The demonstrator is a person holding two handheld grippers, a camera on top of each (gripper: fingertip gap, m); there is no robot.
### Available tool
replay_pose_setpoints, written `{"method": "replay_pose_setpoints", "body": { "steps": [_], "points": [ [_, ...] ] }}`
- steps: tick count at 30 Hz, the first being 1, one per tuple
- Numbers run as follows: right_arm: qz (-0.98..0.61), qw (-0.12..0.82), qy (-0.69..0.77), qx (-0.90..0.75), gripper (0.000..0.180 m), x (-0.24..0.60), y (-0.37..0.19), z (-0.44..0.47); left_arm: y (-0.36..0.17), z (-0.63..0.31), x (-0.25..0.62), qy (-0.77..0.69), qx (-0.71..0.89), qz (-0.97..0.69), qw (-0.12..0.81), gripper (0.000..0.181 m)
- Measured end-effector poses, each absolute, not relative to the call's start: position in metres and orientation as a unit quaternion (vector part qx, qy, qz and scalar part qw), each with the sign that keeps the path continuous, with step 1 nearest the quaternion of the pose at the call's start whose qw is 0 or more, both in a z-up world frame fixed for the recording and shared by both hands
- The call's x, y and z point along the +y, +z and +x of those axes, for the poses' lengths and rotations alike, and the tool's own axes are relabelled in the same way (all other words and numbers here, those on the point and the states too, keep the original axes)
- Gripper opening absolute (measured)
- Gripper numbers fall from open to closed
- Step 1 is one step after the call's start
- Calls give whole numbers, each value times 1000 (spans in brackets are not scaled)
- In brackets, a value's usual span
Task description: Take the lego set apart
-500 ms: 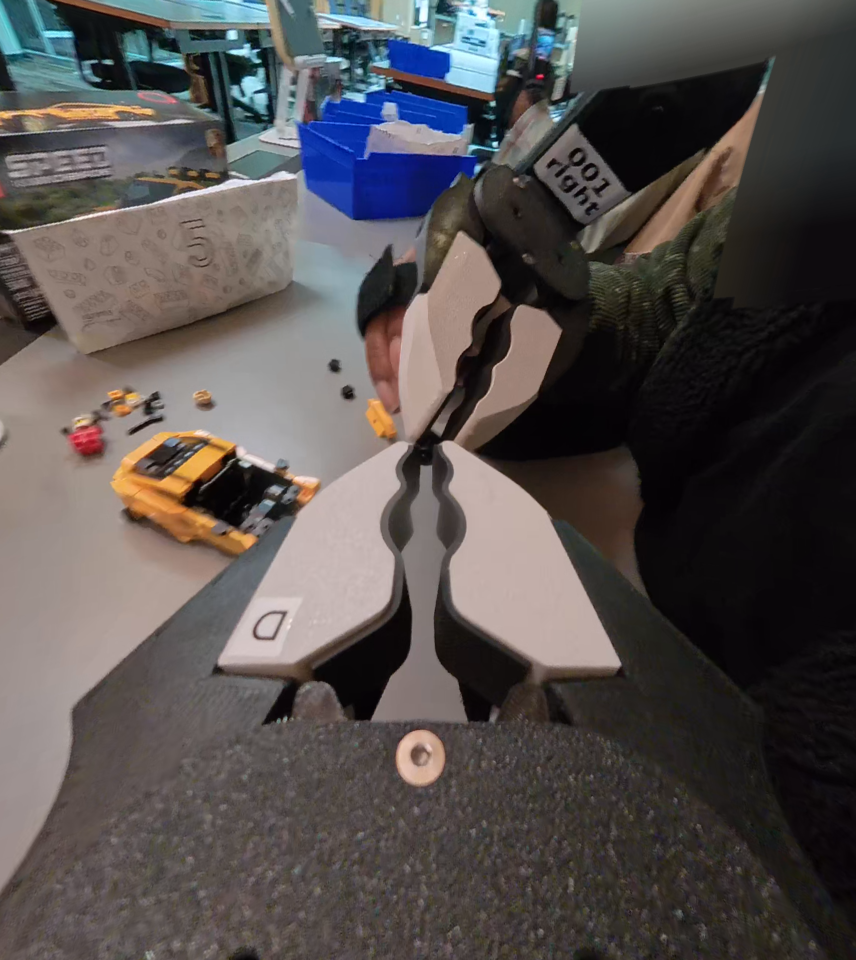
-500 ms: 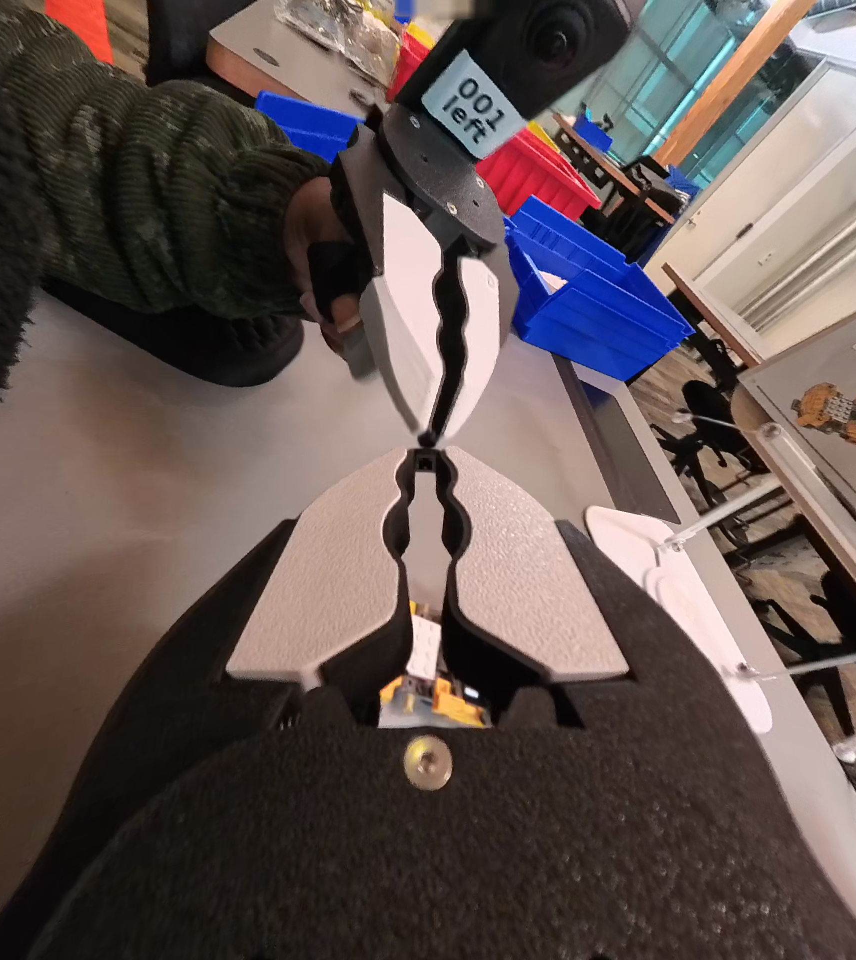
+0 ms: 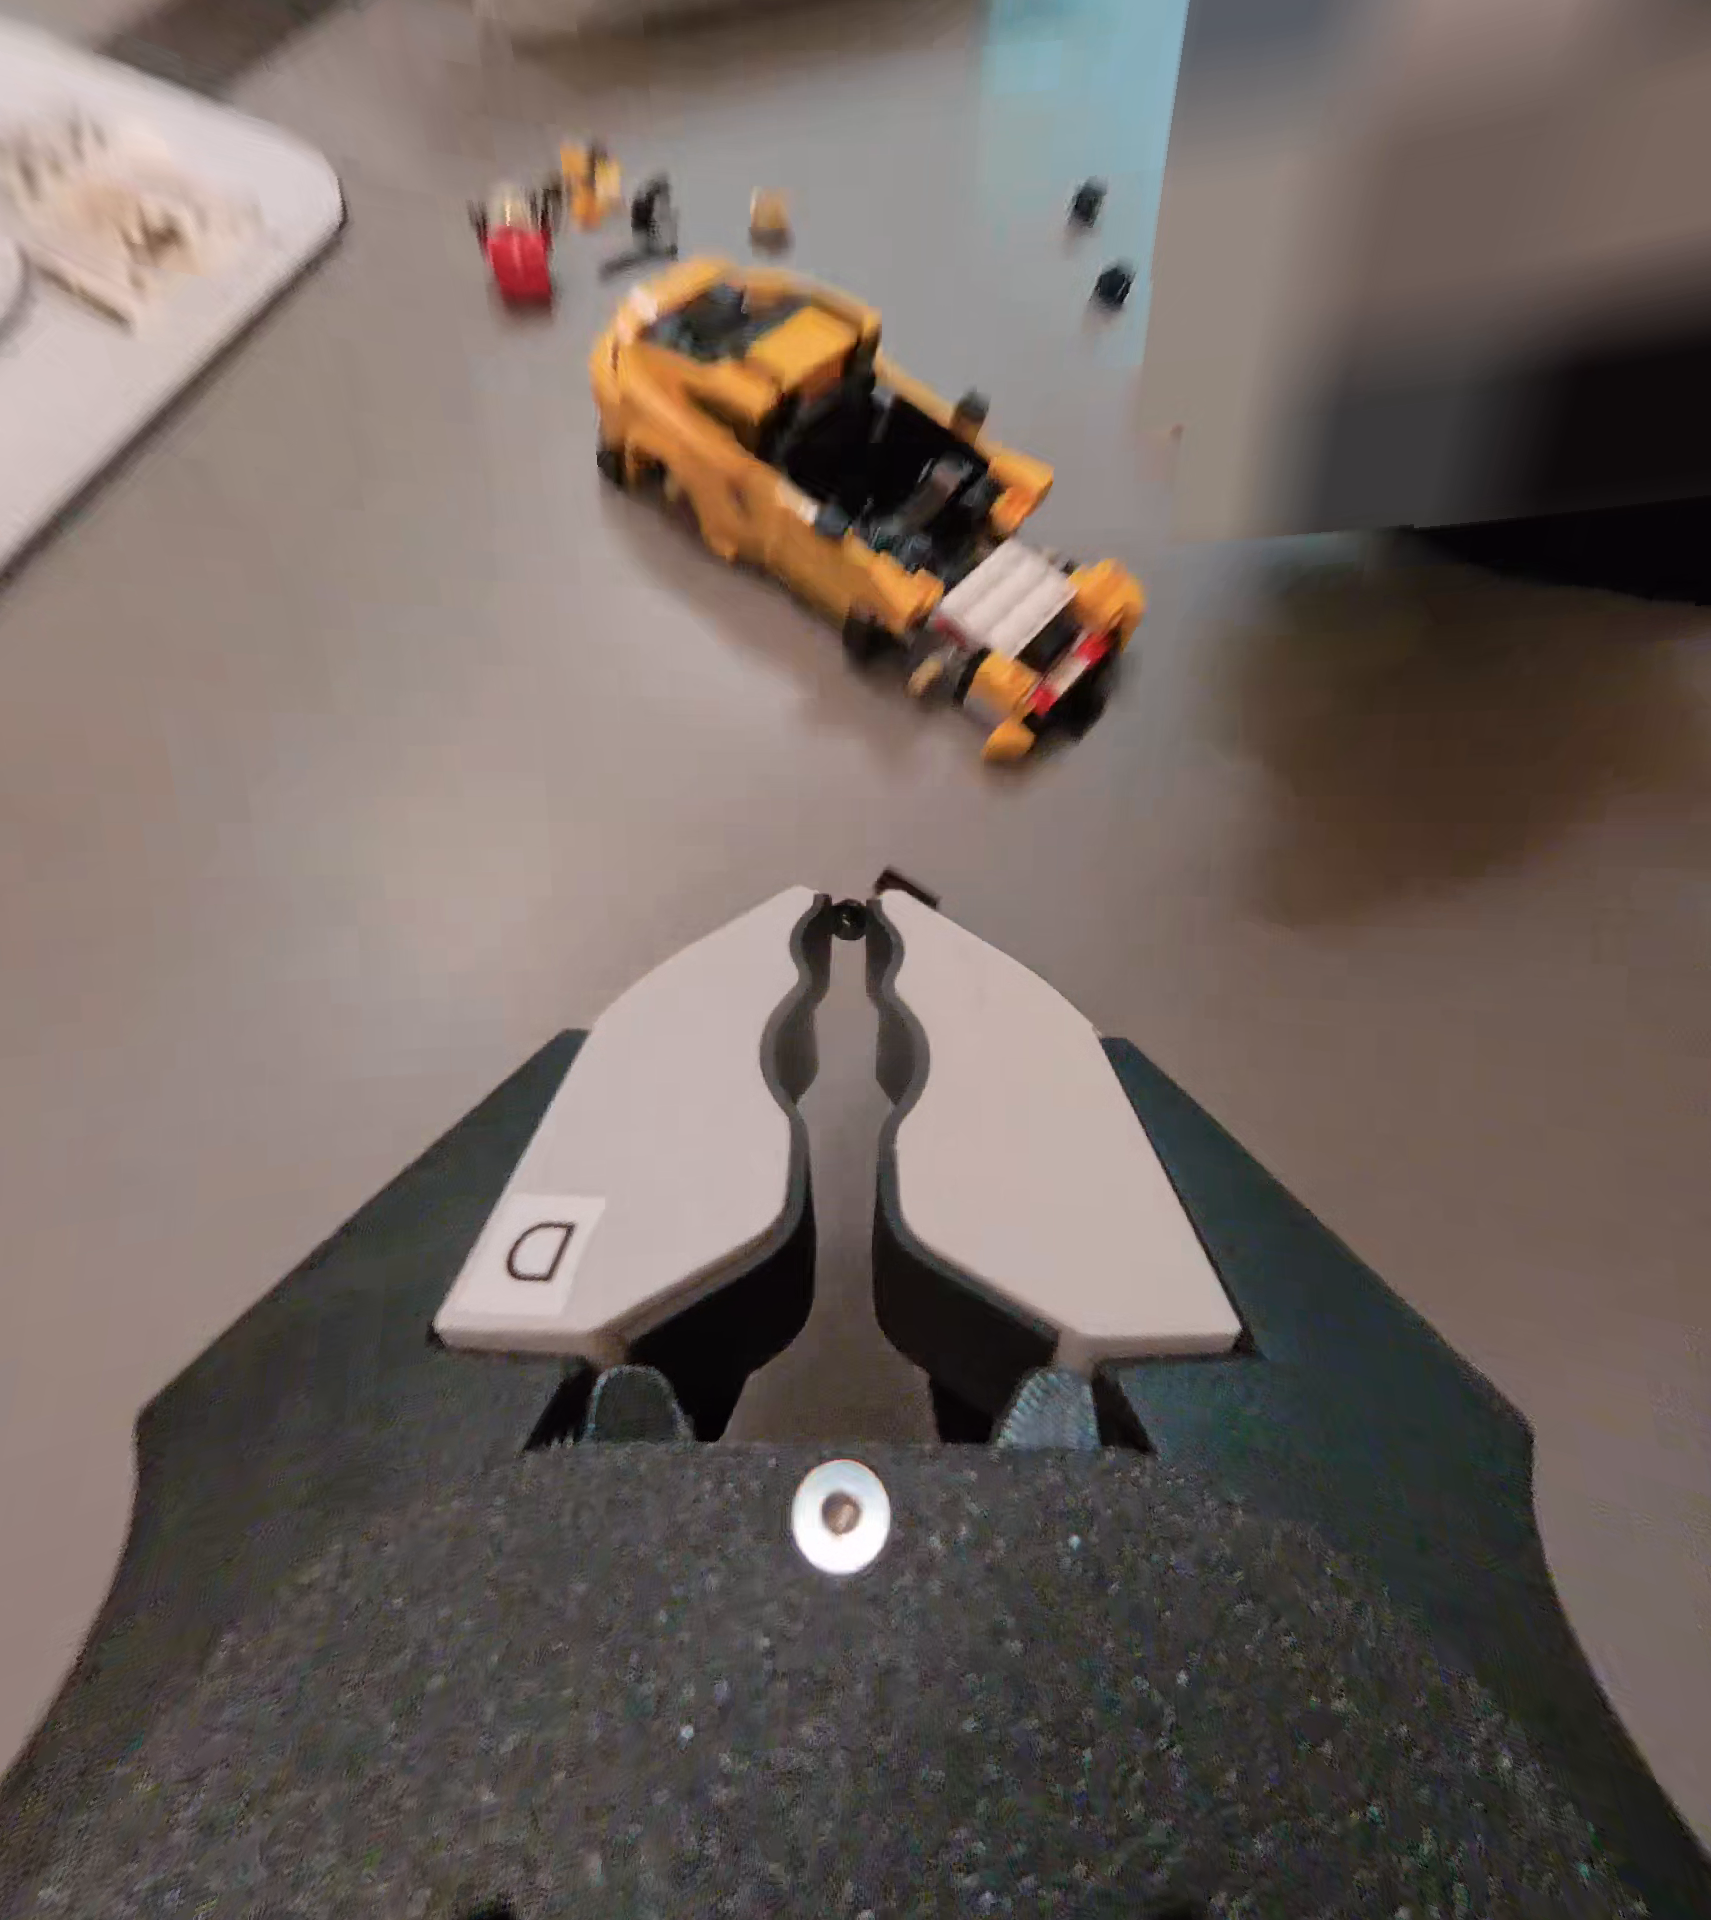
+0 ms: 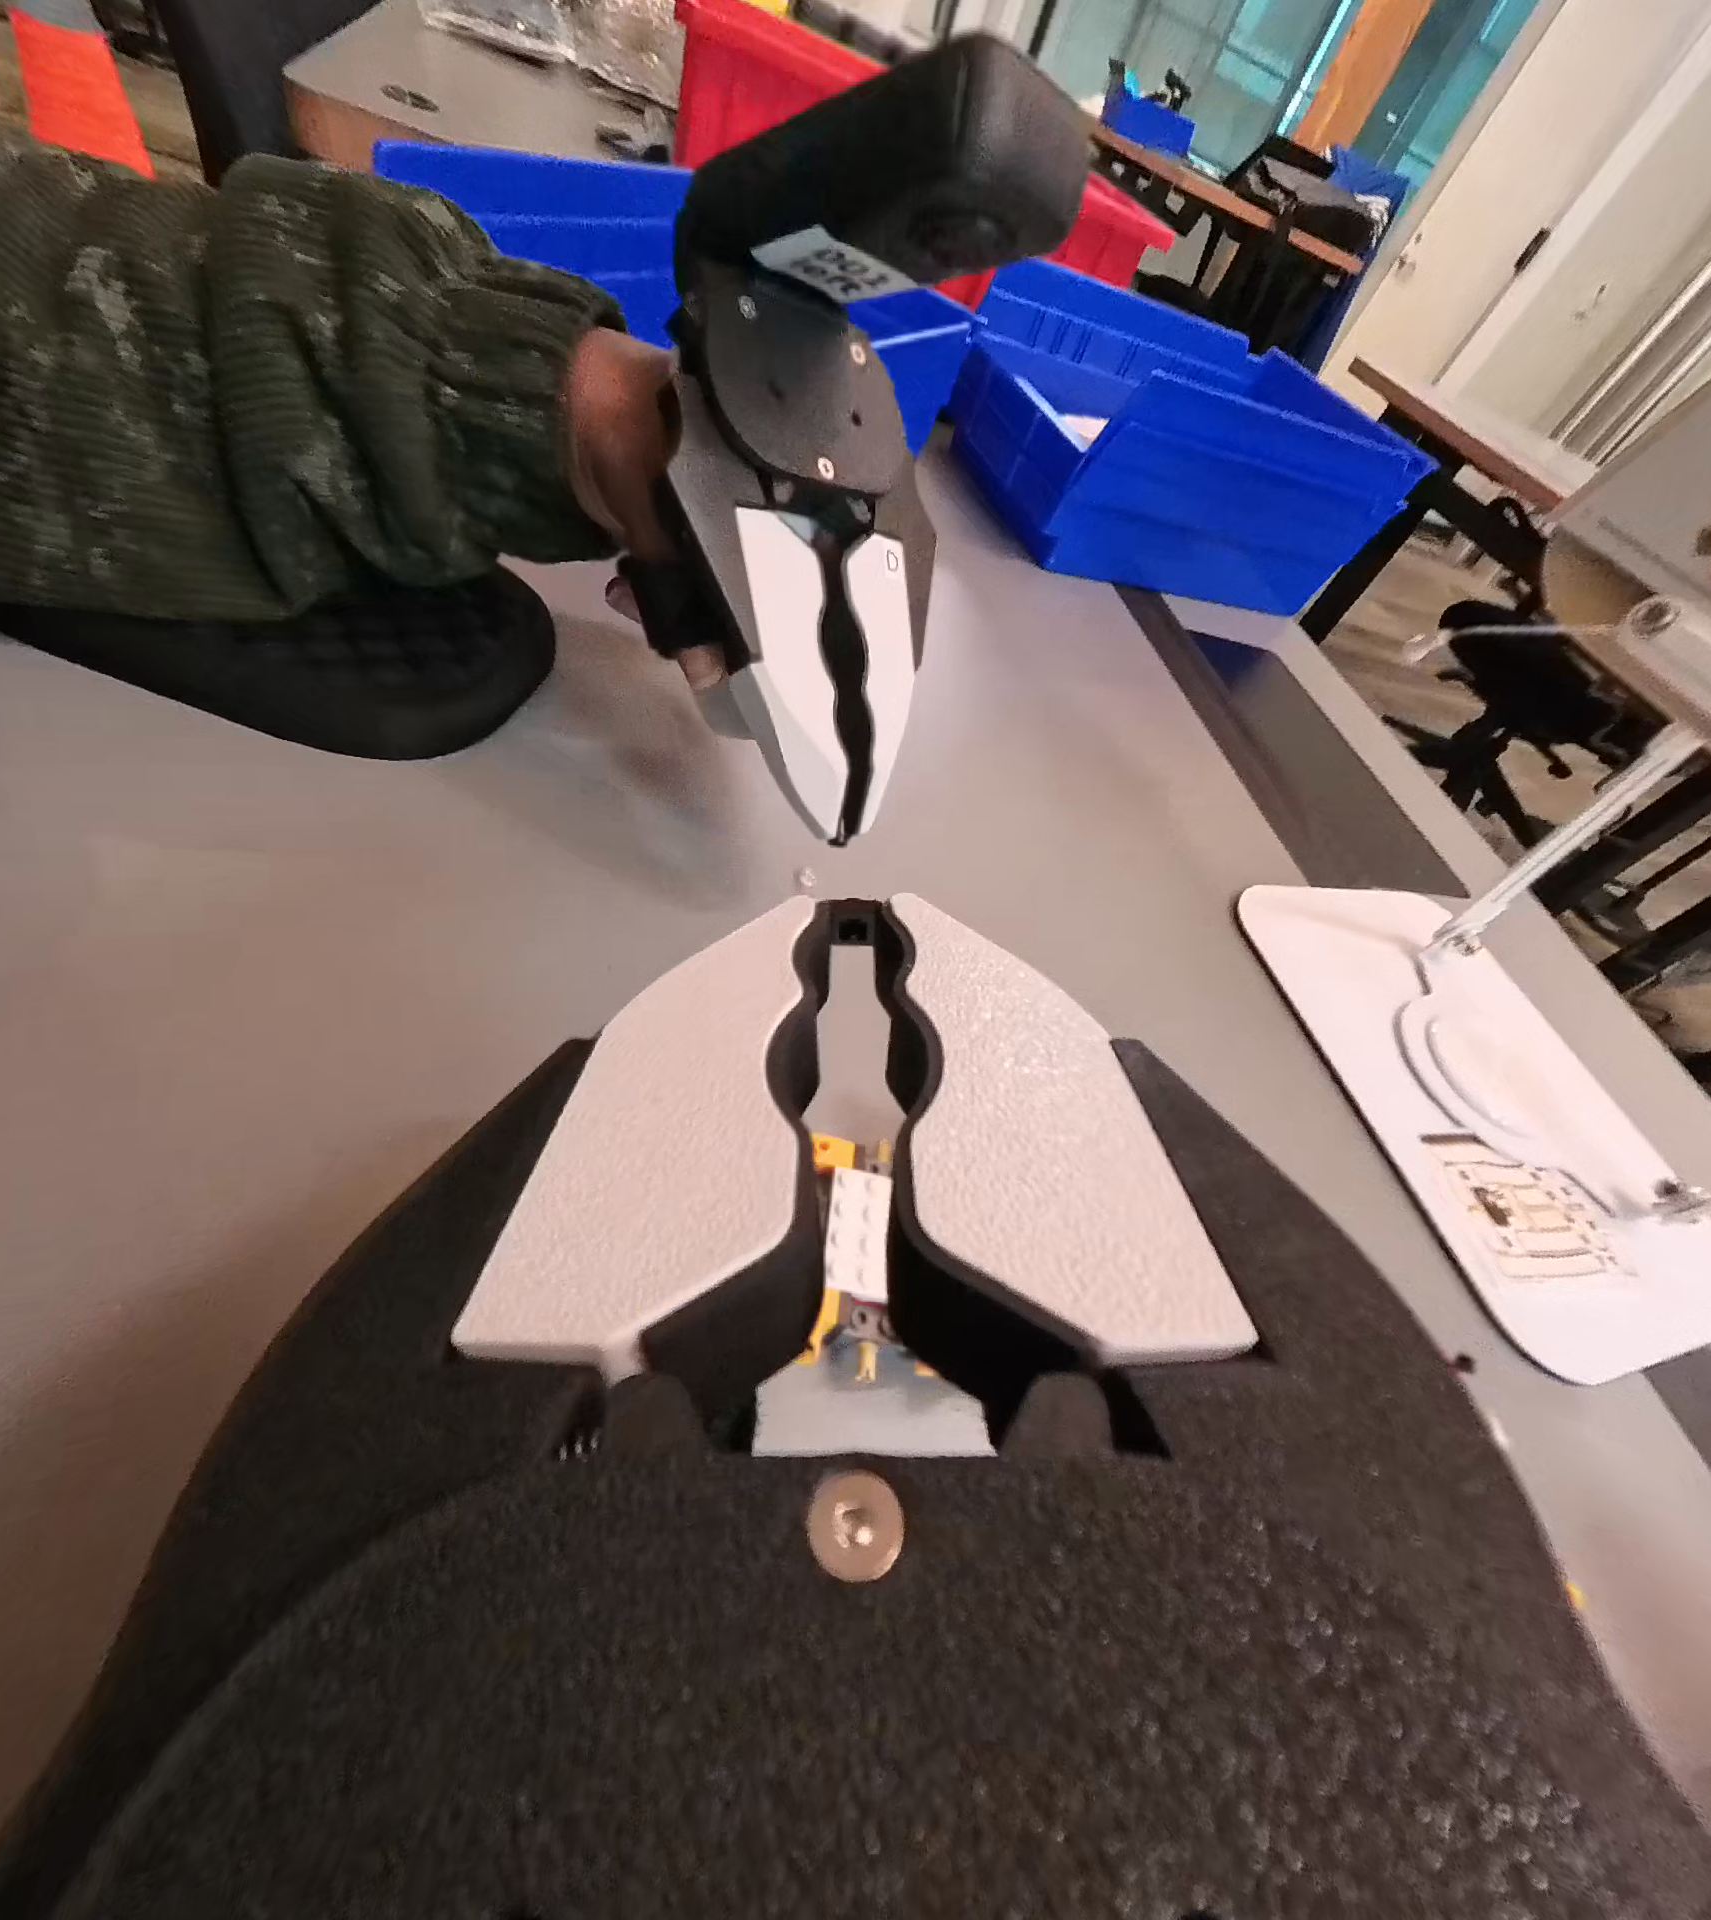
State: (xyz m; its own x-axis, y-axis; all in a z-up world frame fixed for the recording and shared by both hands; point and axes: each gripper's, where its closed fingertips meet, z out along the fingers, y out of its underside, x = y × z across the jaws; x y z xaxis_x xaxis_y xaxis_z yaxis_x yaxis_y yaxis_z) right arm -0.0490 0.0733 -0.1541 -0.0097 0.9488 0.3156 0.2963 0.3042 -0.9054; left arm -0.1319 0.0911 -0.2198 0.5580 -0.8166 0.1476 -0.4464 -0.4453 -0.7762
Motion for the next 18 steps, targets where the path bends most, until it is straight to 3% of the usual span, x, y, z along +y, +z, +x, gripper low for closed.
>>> {"method": "replay_pose_setpoints", "body": {
  "steps": [9,15,18],
  "points": [
    [-512,489,323,-628,8,78,-167,-48,-266,-146,91,-192,426,-834,293,24],
    [-516,485,320,-629,8,78,-171,-48,-268,-148,85,-156,463,-824,286,47],
    [-518,487,326,-624,8,79,-170,-49,-262,-145,84,-167,466,-816,298,50]
  ]
}}
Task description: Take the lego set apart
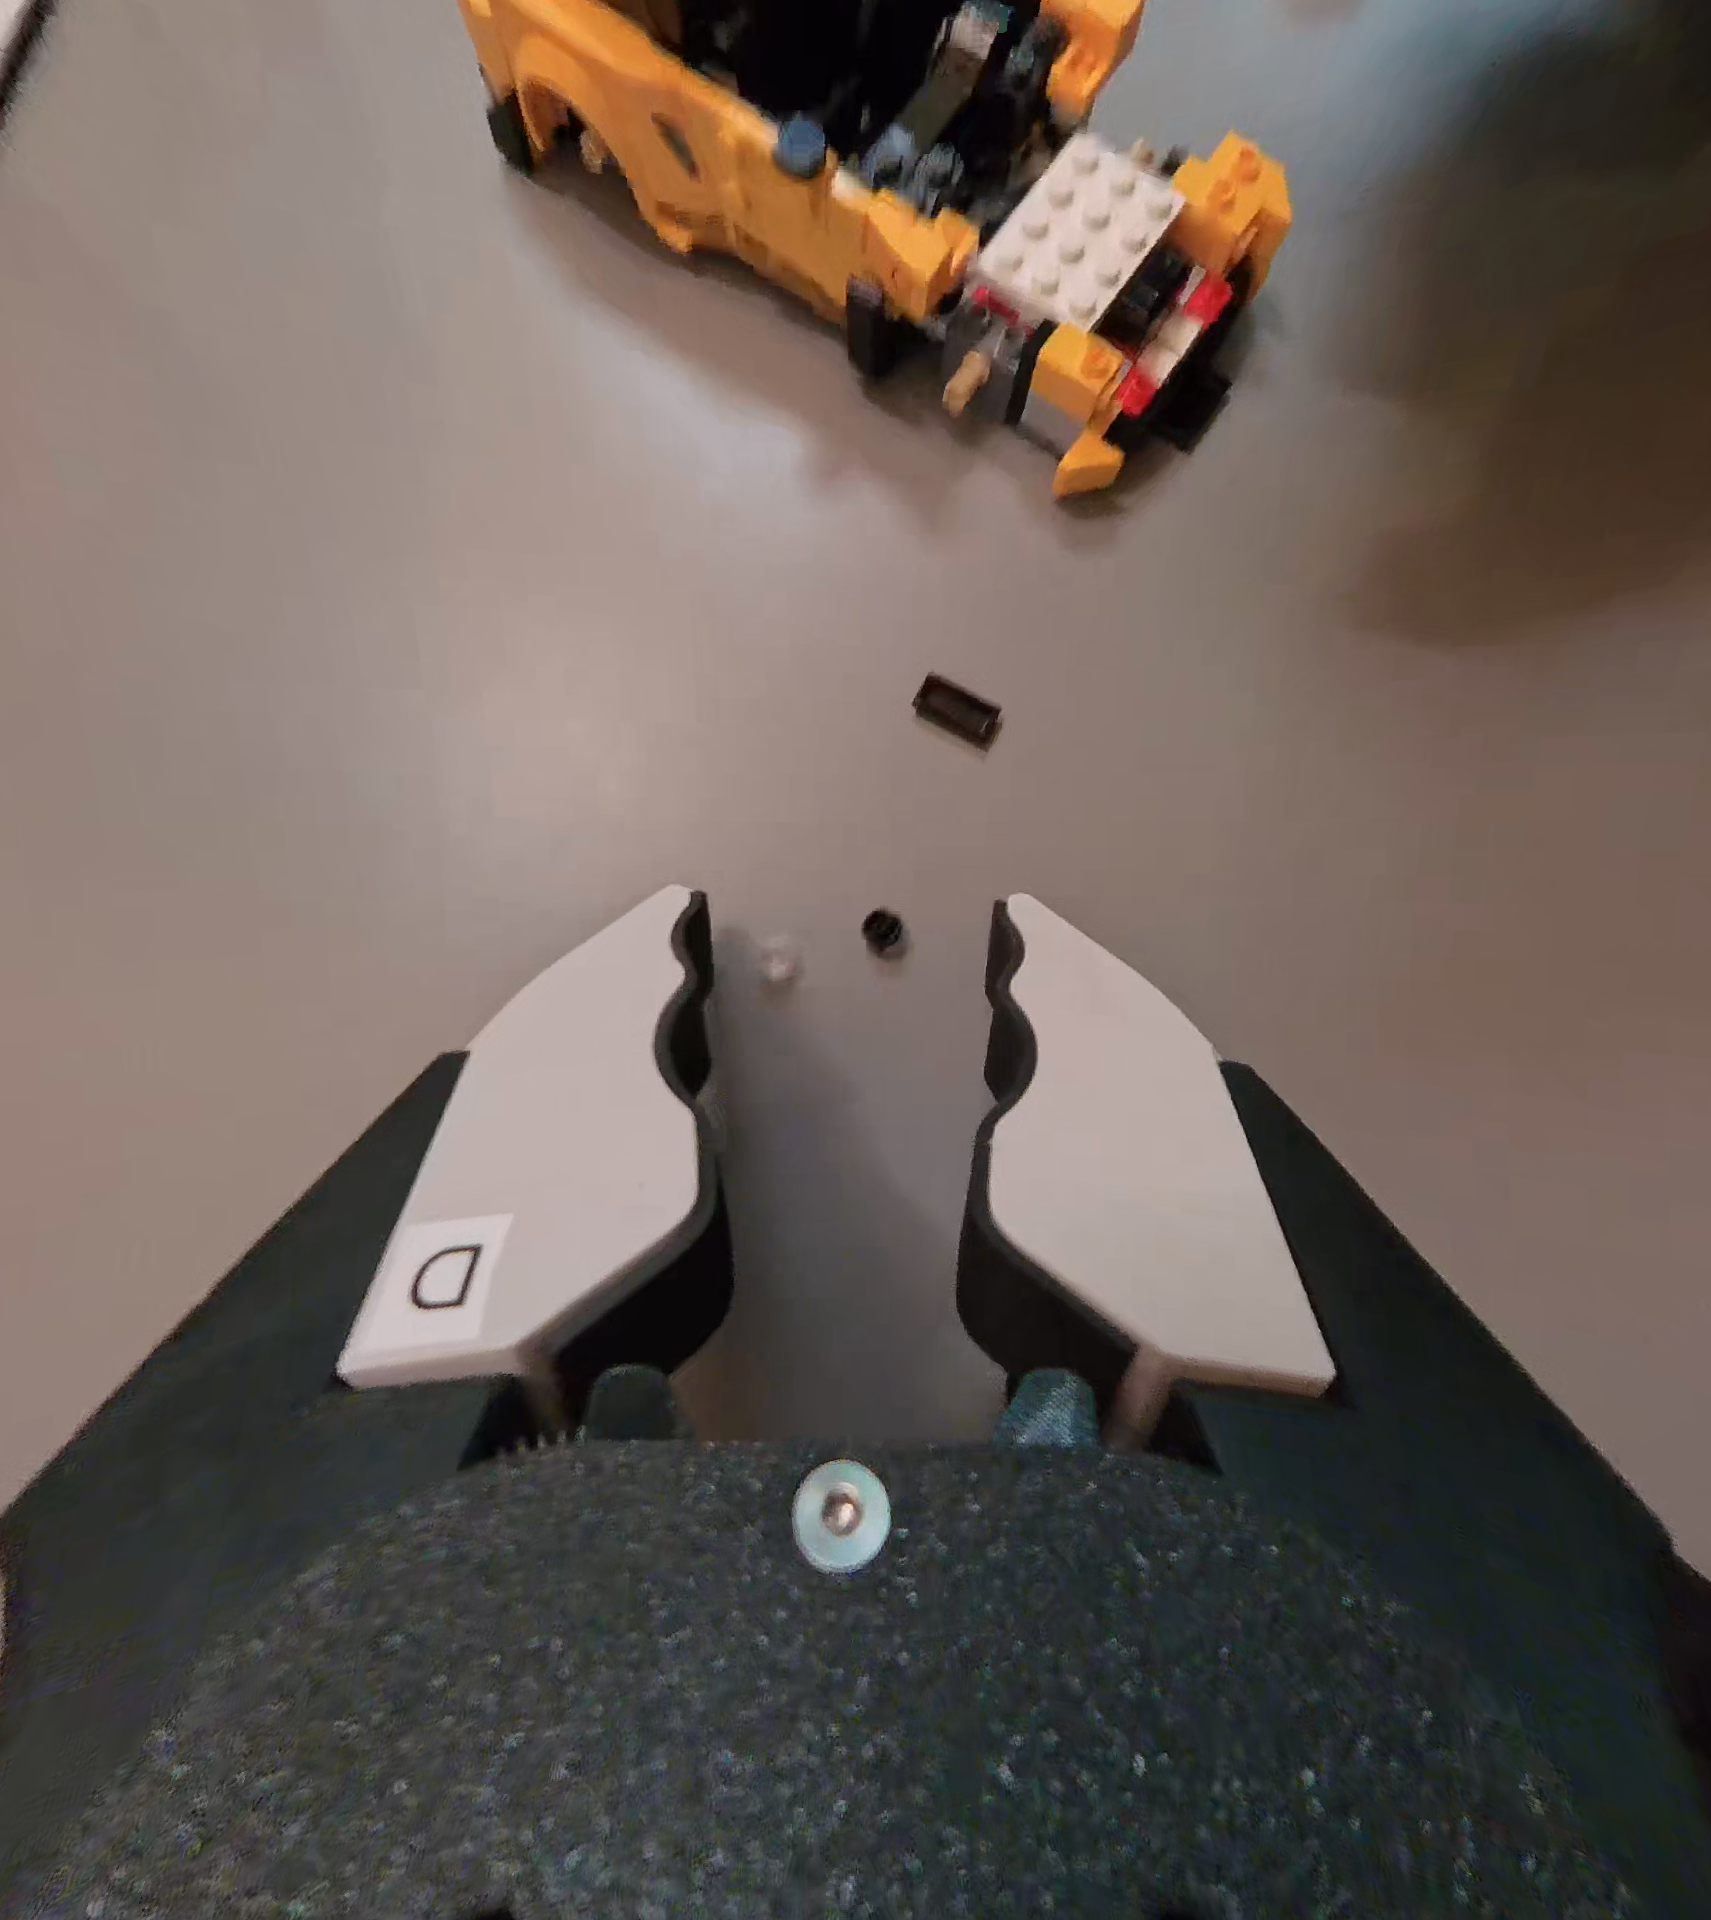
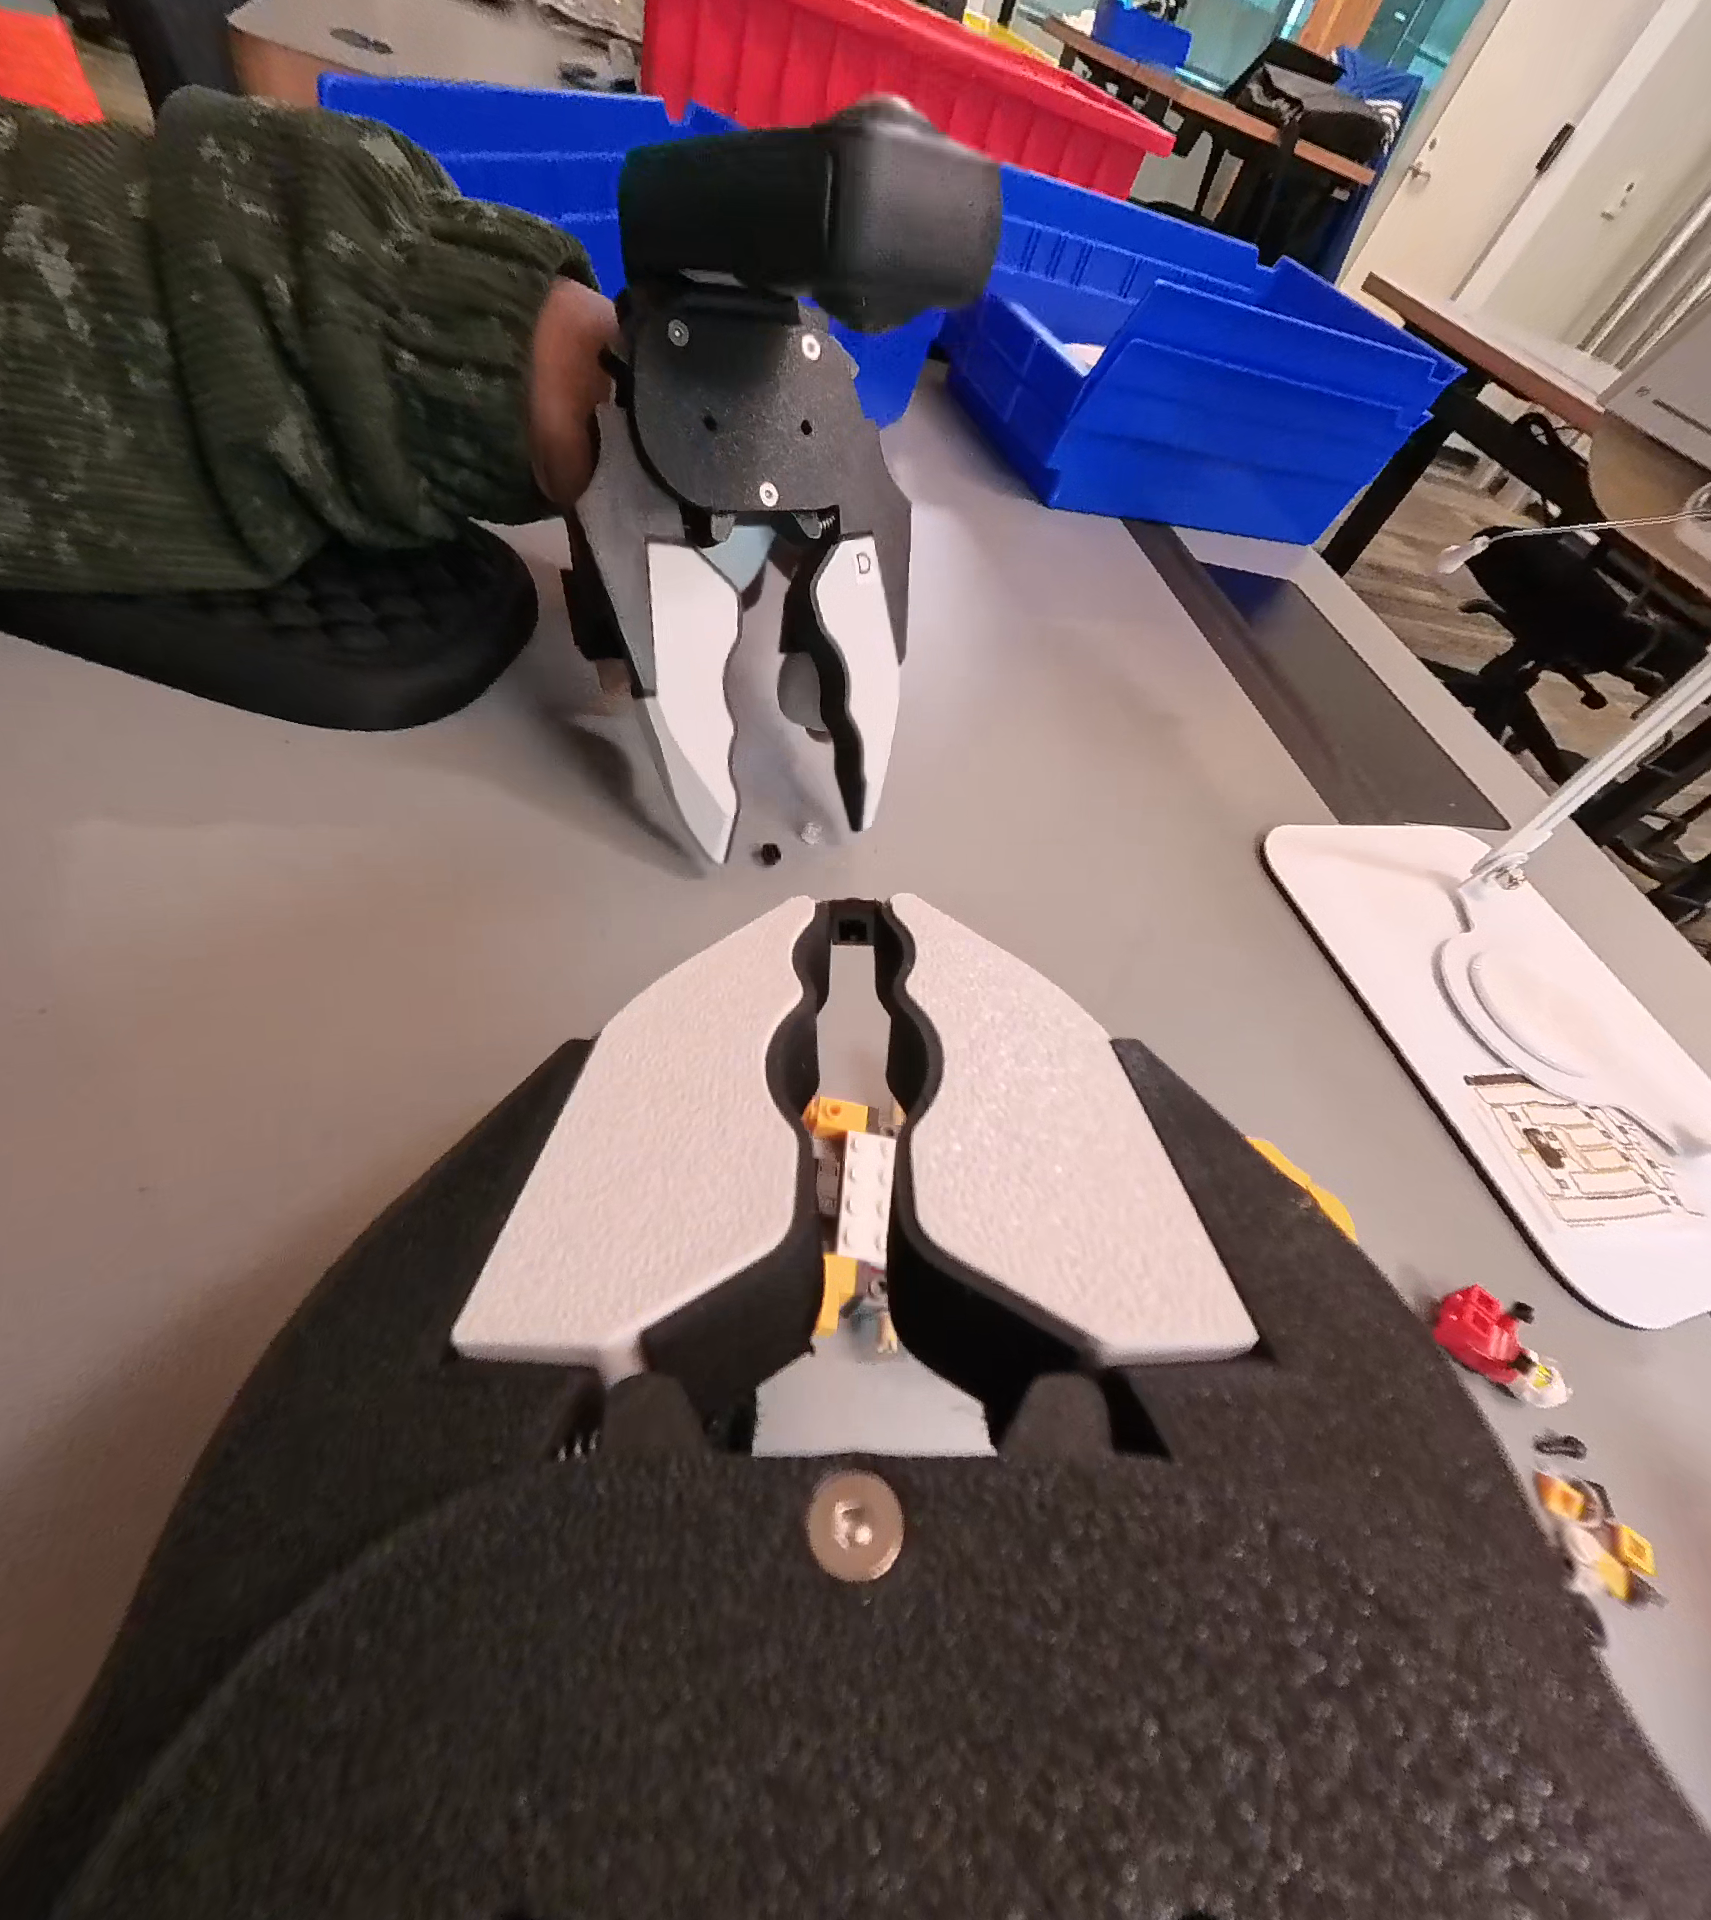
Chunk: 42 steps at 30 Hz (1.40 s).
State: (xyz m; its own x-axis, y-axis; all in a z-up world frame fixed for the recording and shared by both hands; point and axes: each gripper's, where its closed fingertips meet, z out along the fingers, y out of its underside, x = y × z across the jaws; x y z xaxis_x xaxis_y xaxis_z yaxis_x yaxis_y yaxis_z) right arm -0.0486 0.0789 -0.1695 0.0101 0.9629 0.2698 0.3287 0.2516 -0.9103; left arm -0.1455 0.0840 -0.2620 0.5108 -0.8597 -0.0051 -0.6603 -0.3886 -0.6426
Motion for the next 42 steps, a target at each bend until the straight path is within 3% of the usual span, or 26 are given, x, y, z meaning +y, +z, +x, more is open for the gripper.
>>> {"method": "replay_pose_setpoints", "body": {
  "steps": [5,12,19,23,28,32,36,42],
  "points": [
    [-506,497,355,-609,8,74,-162,-53,-202,-101,72,-339,434,-740,387,25],
    [-445,523,393,-612,8,52,-147,-57,-159,-61,47,-550,377,-647,370,28],
    [-410,514,392,-644,8,35,-153,-60,-157,-52,38,-600,363,-633,328,21],
    [-402,515,384,-653,8,32,-155,-60,-158,-50,31,-605,378,-627,312,7],
    [-431,516,347,-655,9,45,-163,-61,-170,-65,43,-532,395,-672,331,6],
    [-474,537,336,-612,9,74,-154,-51,-205,-130,88,-323,362,-792,370,5],
    [-500,581,326,-553,9,103,-137,-37,-247,-187,111,-153,331,-867,339,6],
    [-533,680,305,-401,9,155,-94,9,-266,-201,115,-89,343,-880,316,22]
  ]
}}
